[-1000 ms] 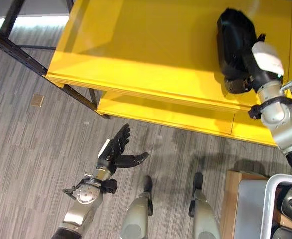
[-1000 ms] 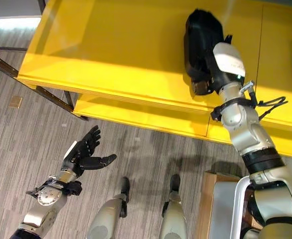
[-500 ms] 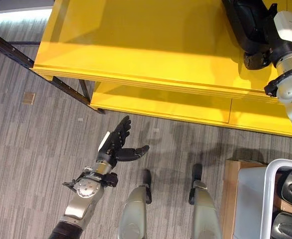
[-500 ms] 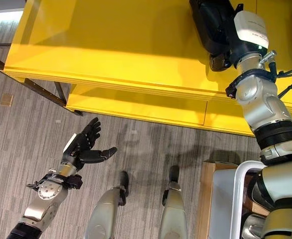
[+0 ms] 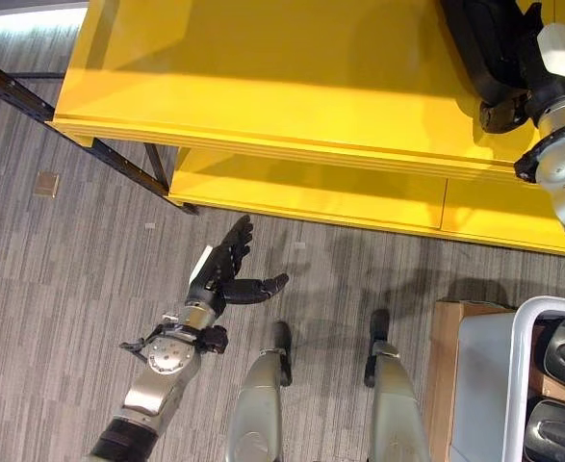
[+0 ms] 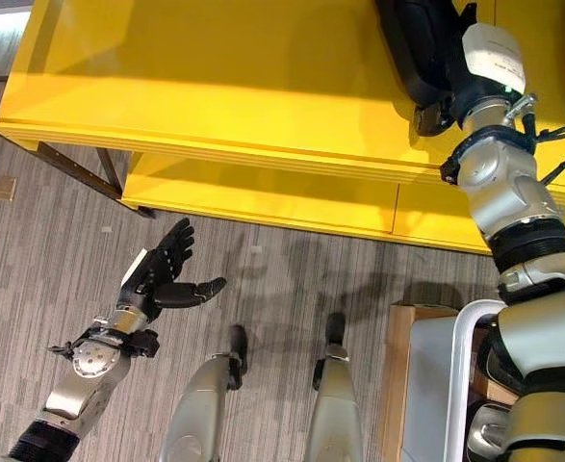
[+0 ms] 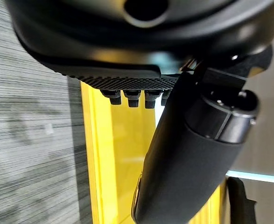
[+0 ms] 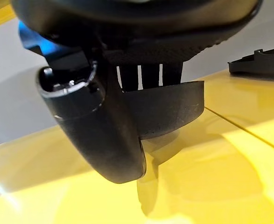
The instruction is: Move parts from the plastic box to the shelf.
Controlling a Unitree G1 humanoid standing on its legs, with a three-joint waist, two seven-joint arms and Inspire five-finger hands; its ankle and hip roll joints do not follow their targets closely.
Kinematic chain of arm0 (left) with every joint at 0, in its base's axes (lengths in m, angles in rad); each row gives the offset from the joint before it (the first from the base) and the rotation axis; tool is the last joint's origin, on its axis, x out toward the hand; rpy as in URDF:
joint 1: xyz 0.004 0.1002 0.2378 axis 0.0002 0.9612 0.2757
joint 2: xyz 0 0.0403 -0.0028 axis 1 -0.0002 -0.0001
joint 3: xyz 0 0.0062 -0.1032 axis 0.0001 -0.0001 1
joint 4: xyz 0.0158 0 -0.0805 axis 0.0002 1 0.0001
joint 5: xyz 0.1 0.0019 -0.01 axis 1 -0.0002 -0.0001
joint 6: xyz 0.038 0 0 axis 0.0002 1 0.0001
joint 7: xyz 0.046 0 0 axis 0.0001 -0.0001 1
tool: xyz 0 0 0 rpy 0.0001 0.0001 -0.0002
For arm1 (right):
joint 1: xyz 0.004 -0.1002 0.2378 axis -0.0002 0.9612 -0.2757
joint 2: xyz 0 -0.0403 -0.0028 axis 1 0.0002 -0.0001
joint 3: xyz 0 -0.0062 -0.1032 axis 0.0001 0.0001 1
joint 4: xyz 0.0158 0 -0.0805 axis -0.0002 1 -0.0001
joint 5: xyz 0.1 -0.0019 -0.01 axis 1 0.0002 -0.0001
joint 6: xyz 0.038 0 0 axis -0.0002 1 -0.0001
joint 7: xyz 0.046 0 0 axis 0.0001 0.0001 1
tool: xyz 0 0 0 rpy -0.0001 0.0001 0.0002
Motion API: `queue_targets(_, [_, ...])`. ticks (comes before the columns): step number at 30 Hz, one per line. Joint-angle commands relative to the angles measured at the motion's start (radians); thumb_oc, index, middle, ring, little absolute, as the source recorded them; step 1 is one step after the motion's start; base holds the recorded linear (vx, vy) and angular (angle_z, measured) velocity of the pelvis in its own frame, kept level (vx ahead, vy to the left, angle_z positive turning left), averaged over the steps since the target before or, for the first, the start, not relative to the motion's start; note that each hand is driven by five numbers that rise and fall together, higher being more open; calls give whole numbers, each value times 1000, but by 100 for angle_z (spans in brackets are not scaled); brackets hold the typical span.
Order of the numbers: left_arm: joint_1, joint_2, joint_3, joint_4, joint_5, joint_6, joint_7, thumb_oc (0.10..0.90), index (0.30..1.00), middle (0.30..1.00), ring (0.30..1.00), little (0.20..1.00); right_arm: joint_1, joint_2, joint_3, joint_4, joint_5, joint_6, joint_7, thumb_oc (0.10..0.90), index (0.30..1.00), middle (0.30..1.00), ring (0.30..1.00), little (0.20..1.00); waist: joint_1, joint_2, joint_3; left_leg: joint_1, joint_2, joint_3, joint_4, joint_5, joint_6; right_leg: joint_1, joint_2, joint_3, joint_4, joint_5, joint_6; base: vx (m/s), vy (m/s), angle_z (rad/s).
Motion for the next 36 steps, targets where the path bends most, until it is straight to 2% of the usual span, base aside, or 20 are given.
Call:
queue_targets(1, [30,53,-7,-119,-51,-112,18,900,1000,1000,1000,1000,-164,-11,16,-30,17,-32,-91,400,300,300,300,300,11,-4,-85,-25,79,-125,-20,3,-71,44,-25,-4,148,-192,16,0,0,0])
queue_targets(19, [22,71,-21,-121,-76,-125,20,900,1000,1000,1000,1000,-314,56,121,124,69,-42,-75,400,300,300,300,300,50,-11,-84,-42,62,-150,-24,12,-67,61,-33,-29,136,-187,18,3,0,1])
queue_targets(36, [13,73,-28,-120,-77,-124,29,900,1000,1000,1000,1000,-333,89,142,196,101,-47,-64,400,300,300,300,300,72,-16,-71,-64,55,-165,0,4,-63,57,-34,-37,146,-193,16,2,0,3])
